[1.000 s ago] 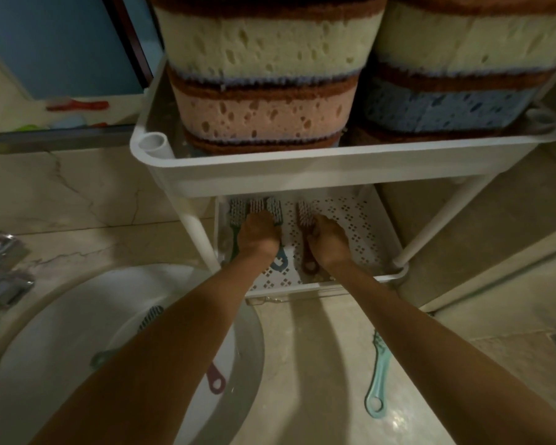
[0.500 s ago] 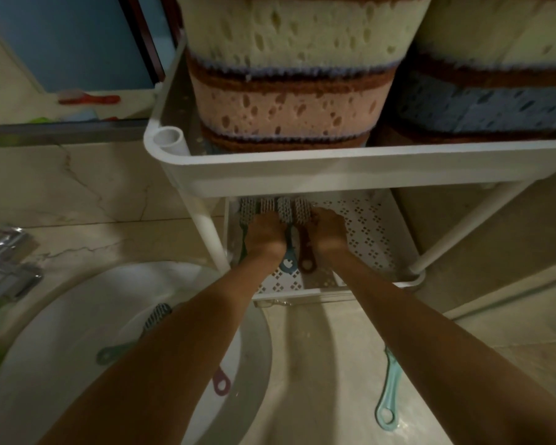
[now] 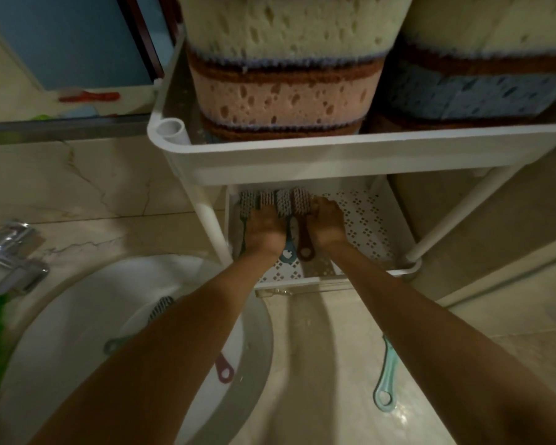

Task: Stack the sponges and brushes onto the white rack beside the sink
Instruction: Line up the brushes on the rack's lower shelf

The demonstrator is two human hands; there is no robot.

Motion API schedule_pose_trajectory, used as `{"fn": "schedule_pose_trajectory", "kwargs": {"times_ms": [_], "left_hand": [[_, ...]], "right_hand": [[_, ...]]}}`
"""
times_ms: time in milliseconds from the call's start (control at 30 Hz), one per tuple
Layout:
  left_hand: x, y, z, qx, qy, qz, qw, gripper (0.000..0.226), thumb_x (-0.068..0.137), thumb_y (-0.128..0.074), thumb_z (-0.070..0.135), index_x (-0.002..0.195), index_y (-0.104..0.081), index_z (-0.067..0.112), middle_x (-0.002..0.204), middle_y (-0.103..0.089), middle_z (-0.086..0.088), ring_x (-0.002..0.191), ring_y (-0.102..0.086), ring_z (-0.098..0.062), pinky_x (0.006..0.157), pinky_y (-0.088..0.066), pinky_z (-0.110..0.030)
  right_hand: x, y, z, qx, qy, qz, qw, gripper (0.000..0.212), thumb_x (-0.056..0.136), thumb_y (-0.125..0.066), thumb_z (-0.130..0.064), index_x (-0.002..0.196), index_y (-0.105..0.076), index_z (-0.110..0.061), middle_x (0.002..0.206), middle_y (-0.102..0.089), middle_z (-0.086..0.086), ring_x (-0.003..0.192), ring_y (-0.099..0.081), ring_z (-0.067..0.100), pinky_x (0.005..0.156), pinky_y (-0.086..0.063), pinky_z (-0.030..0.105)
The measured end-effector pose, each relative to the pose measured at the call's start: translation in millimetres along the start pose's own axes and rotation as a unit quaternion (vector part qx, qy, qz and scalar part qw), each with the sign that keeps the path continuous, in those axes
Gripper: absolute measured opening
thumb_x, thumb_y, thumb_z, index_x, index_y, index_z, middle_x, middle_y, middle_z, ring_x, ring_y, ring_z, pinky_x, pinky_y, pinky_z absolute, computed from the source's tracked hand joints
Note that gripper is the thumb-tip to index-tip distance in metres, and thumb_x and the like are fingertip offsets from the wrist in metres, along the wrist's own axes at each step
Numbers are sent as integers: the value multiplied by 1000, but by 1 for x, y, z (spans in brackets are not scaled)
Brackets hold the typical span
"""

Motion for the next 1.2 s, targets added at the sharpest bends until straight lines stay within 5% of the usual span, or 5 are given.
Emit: {"fn": "schedule_pose_trajectory", "kwargs": {"times_ms": [167, 500, 667, 767, 1200], "left_hand": [[-11, 9, 1, -9, -3, -8, 1000, 29, 98, -38, 12, 102, -61, -5, 107, -65, -25, 96, -63, -36, 75, -49, -37], [-89, 47, 40, -88, -5, 38, 995, 25, 94, -42, 11, 111, -57, 0, 111, -64, -20, 105, -59, -32, 73, -39, -29], [-157, 40, 35, -174, -64, -2, 983, 16, 93, -45, 10, 93, -61, 7, 95, -68, -15, 91, -64, -27, 75, -48, -30], [-190, 26, 11, -227, -49, -18, 973, 15, 89, -50, 5, 80, -57, 15, 87, -69, -20, 84, -67, -34, 81, -54, -47], [-250, 18, -66, -188, 52, -58, 979, 20, 88, -49, 5, 74, -57, 16, 88, -71, -19, 86, -68, -35, 82, -55, -44]], "right_hand": [[-11, 8, -2, 2, 8, 12, 1000, 31, 98, -30, -9, 111, -56, 2, 117, -60, 17, 106, -56, 29, 70, -34, 21], [-126, 68, 7, 114, 69, 151, 980, 33, 85, -48, 3, 117, -57, 2, 112, -62, 19, 98, -59, 29, 83, -44, 29], [-208, 70, 72, 76, -67, 218, 971, 23, 82, -54, -1, 105, -52, 1, 108, -52, 17, 102, -49, 31, 85, -36, 33], [-231, 62, 107, 4, -148, 185, 972, 30, 85, -57, -5, 112, -49, 4, 117, -47, 24, 111, -42, 39, 89, -32, 37], [-242, 46, 117, -171, -192, -76, 963, 40, 91, -53, -19, 124, -46, 2, 126, -50, 19, 115, -55, 35, 93, -47, 37]]}}
Point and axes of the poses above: each hand's wrist, its own x-axis towards the middle knuckle, its own y-axis out of the back of the hand, z = x × y, the point moved 3 cm from there along x, towards the middle knuckle
